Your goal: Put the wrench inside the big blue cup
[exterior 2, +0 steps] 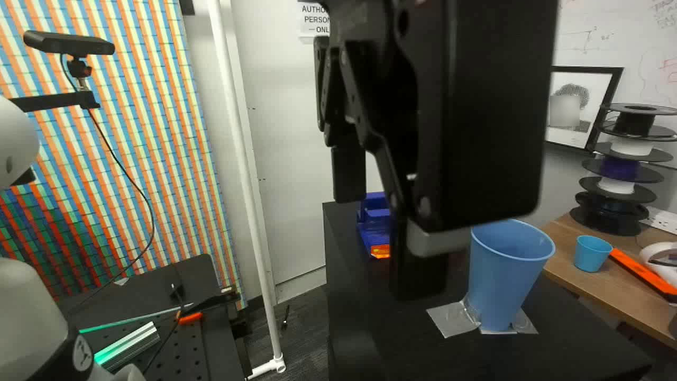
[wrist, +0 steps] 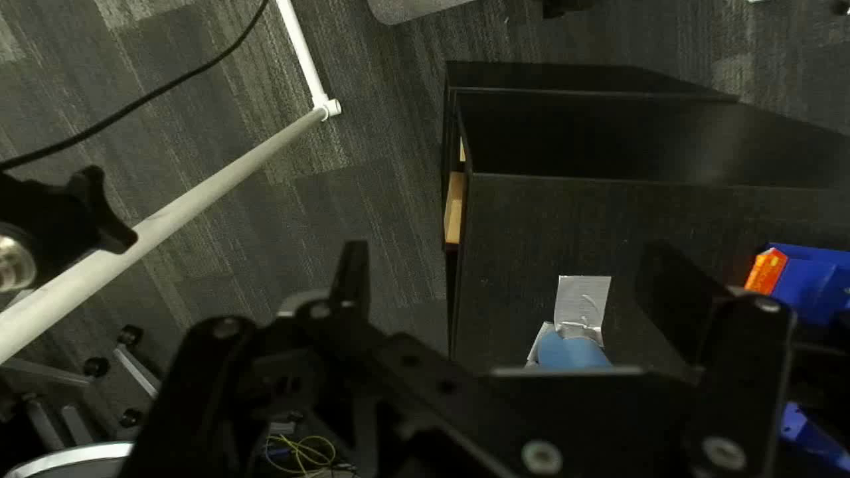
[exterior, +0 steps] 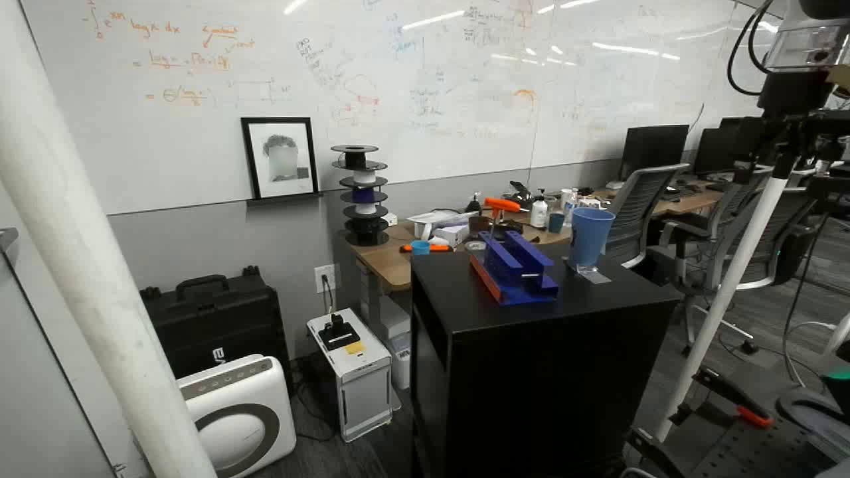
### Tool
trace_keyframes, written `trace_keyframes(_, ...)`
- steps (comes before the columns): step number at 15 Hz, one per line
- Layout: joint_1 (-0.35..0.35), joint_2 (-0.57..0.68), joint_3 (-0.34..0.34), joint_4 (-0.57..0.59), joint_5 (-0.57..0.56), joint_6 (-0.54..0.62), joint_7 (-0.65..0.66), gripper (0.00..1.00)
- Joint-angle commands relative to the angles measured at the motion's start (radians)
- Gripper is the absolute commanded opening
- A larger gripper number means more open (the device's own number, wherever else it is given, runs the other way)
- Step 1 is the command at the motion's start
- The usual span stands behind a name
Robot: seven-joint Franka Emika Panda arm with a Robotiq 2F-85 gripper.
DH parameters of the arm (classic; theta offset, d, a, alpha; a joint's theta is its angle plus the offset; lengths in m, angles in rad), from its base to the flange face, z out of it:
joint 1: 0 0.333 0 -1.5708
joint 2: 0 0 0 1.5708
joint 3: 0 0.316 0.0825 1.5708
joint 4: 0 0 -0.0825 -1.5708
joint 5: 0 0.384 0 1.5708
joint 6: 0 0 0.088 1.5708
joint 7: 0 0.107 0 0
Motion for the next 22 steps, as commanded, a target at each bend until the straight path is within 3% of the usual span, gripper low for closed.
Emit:
trace_keyframes(1,0.001,0.0,0.0,0.003,0.0,-0.002,0.0,1.0)
trace_keyframes(7,0.001,-0.003,0.0,0.006,0.0,-0.002,0.0,1.0)
trace_keyframes(13,0.089,0.169,0.083,0.108,0.043,0.273,0.093,1.0)
trace_keyframes(17,0.179,0.368,0.138,0.258,0.133,0.409,0.112,1.0)
trace_keyframes(22,0.31,0.631,0.137,0.497,0.415,0.333,-0.112,1.0)
